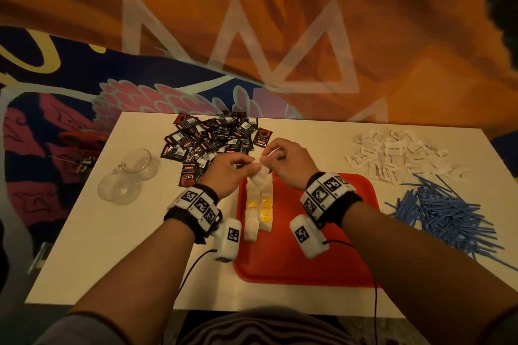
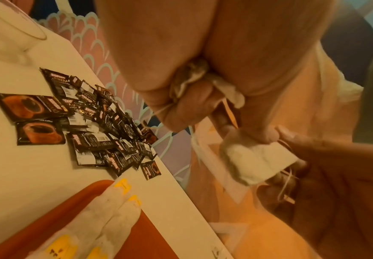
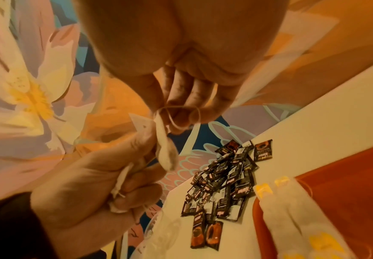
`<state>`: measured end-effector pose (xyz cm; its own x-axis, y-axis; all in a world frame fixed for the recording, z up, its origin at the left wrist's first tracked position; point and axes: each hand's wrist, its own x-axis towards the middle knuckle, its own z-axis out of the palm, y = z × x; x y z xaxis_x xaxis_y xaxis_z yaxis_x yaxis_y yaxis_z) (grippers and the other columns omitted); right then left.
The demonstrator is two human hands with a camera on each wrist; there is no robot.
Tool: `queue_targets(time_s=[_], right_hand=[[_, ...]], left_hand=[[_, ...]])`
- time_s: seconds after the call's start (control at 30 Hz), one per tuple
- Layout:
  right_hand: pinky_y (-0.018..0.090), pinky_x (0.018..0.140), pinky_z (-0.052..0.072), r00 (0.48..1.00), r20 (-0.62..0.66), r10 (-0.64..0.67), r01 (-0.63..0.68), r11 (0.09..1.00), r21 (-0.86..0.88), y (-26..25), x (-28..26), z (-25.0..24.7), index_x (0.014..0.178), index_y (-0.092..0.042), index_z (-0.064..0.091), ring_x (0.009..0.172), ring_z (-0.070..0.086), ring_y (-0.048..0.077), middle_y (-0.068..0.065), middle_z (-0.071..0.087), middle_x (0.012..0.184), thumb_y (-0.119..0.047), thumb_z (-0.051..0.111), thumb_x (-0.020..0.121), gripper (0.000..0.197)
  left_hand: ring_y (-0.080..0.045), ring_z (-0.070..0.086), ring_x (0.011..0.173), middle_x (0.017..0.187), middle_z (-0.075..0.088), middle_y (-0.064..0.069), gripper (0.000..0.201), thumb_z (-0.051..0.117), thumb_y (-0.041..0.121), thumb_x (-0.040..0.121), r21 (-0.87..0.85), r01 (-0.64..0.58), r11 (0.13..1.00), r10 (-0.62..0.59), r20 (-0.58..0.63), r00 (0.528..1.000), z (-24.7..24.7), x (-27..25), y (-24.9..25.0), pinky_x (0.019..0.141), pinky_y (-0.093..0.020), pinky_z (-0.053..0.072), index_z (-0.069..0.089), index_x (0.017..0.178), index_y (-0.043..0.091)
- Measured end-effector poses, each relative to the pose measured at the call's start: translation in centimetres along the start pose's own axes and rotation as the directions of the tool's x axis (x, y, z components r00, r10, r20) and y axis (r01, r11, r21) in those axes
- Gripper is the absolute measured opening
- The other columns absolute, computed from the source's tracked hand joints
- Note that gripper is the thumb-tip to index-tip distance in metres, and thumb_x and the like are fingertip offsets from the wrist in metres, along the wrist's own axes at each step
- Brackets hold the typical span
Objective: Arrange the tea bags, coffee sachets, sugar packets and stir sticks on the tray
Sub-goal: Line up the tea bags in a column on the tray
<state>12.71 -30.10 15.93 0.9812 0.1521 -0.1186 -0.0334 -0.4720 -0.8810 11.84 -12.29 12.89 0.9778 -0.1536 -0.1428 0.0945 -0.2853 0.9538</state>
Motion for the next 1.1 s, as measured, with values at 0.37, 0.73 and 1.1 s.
queue_targets(time_s=[0.37, 0.73, 1.1], right_hand=[[0.026, 0.068, 0.053, 0.991, 0.103, 0.091, -0.100, 0.992, 0.083, 3.3, -0.9, 1.6, 0.074, -0.025, 0.066, 0.074, 0.066, 0.015, -0.004, 0.068, 0.075, -0.022, 0.077, 0.082, 0.014], [0.021, 0.061, 0.044, 0.972, 0.151, 0.181, -0.177, 0.983, -0.040, 5.8, -1.7, 3.4, 0.082, -0.019, 0.070, 0.057, 0.054, 0.002, -0.018, 0.055, 0.049, -0.020, 0.077, 0.082, 0.007], [0.032, 0.080, 0.052, 0.875, 0.171, 0.453, -0.406, 0.879, -0.250, 11.5, -4.5, 6.8, 0.092, -0.013, 0.071, 0.091, 0.063, 0.017, 0.000, 0.069, 0.098, -0.025, 0.066, 0.089, 0.013]], left_hand=[[-0.006, 0.032, 0.041, 0.049, 0.049, 0.014, 0.006, 0.068, 0.016, 0.092, -0.302, 0.177, 0.937, -0.215, -0.098, 0.972, 1.2, -0.6, -1.0, 0.043, -0.020, 0.027, 0.069, 0.089, 0.011], [-0.005, 0.032, 0.037, 0.052, 0.051, 0.014, 0.004, 0.070, 0.016, 0.091, -0.270, 0.245, 0.931, -0.283, -0.113, 0.952, 1.4, -0.9, -3.9, 0.040, -0.019, 0.027, 0.072, 0.091, 0.012], [-0.007, 0.061, 0.067, 0.081, 0.070, 0.007, 0.013, 0.072, 0.029, 0.090, 0.084, 0.427, 0.900, -0.419, -0.098, 0.903, 3.5, -2.9, -10.0, 0.062, -0.027, 0.049, 0.075, 0.093, 0.016]])
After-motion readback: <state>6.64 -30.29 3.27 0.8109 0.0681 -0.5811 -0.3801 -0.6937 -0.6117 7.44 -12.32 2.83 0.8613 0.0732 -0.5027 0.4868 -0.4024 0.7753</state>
